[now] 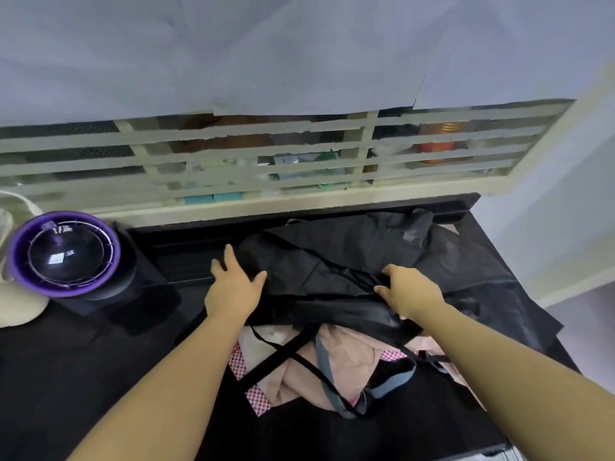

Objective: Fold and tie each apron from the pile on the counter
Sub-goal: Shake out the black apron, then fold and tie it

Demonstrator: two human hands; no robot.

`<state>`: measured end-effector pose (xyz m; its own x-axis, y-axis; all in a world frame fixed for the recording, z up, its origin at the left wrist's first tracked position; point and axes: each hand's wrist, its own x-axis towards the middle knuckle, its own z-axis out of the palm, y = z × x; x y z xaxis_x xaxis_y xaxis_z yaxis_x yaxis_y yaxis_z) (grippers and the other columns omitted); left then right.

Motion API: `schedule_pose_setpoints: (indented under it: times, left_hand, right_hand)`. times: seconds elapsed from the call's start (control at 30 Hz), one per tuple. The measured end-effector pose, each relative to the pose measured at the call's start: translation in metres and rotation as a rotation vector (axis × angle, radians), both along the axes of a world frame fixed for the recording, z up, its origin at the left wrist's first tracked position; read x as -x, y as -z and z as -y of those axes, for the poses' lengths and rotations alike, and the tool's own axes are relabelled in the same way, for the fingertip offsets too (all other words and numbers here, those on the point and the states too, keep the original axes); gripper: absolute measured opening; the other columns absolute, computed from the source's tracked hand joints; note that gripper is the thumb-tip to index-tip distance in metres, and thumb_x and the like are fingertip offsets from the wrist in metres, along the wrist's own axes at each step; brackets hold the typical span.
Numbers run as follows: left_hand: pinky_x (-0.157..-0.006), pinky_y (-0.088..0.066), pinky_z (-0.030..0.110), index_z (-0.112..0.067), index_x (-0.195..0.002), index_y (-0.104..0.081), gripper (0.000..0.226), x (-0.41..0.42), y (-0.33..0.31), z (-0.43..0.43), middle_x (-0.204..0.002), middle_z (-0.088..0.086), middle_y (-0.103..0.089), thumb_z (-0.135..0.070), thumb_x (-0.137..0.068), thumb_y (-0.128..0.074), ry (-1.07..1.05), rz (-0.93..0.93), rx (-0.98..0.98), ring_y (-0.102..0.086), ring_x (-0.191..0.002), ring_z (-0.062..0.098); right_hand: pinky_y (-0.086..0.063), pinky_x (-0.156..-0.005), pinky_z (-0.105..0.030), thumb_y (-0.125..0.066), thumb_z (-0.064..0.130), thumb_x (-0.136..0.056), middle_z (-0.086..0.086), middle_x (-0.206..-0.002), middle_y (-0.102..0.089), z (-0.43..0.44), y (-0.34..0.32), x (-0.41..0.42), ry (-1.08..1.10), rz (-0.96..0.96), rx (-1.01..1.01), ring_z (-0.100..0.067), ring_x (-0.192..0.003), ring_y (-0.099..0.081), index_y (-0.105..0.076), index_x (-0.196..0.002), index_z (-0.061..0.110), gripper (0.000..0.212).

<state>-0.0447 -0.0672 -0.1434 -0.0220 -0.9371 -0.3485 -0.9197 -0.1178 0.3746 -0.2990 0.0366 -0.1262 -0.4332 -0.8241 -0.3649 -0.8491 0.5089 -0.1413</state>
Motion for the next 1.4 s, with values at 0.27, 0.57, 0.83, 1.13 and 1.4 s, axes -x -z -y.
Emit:
schedule_pose_setpoints:
  times: [0.27,0.57,0.83,1.13,1.4]
  left_hand:
    - [-0.056,-0.038,0.015,-0.009,-0.104,-0.063,0.022,-0.024,-0.03,0.009,-0.096,0.01,-0.067,-0.025,-0.098,-0.049,-0.102,-0.354,0.253,-0.063,-0.057,0.008]
    - [-0.062,-0.037,0.002,-0.025,-0.102,-0.065,0.02,-0.014,-0.179,-0.024,-0.079,-0.017,-0.063,-0.019,-0.1,-0.046,0.194,-0.636,0.636,-0.063,-0.058,-0.005]
    - [-0.063,-0.039,0.004,-0.025,-0.093,-0.063,0.017,0.001,-0.31,-0.063,-0.083,-0.014,-0.064,-0.019,-0.099,-0.048,0.391,-0.797,0.873,-0.064,-0.063,-0.003]
    - [-0.077,-0.044,0.007,-0.022,-0.104,-0.065,0.014,-0.028,-0.381,-0.074,-0.1,-0.008,-0.065,-0.02,-0.097,-0.053,0.408,-0.769,1.104,-0.064,-0.078,0.0]
    - [-0.076,-0.045,0.035,-0.023,-0.133,-0.049,0.042,-0.051,-0.388,-0.048,-0.117,0.006,-0.051,-0.035,-0.094,-0.056,0.343,0.053,1.004,-0.055,-0.106,0.027]
  right_hand:
    - [-0.048,-0.071,-0.031,-0.06,0.03,-0.089,0.006,-0.072,-0.066,0.0,-0.015,0.014,0.178,0.218,0.178,-0.019,-0.081,-0.061,-0.056,-0.071,0.023,0.02]
    - [-0.048,-0.074,-0.033,-0.061,0.017,-0.088,-0.004,-0.093,-0.063,-0.002,-0.102,-0.005,0.054,0.288,0.57,-0.022,-0.083,-0.061,-0.059,-0.081,0.015,0.008]
    - [-0.041,-0.103,-0.029,-0.07,0.048,-0.073,0.021,-0.143,-0.04,-0.012,-0.193,-0.062,-0.27,0.463,0.687,-0.004,-0.125,-0.046,-0.021,-0.146,0.039,0.089]
    - [-0.053,-0.062,-0.028,-0.042,0.006,-0.098,-0.011,-0.086,-0.058,-0.016,-0.284,-0.053,0.372,1.227,0.97,-0.021,-0.069,-0.066,-0.048,-0.081,0.011,0.019]
    - [-0.039,-0.071,-0.008,-0.059,0.019,-0.09,0.006,-0.101,-0.057,-0.043,-0.375,-0.055,-0.077,0.32,1.393,-0.011,-0.089,-0.054,-0.045,-0.115,0.018,0.029]
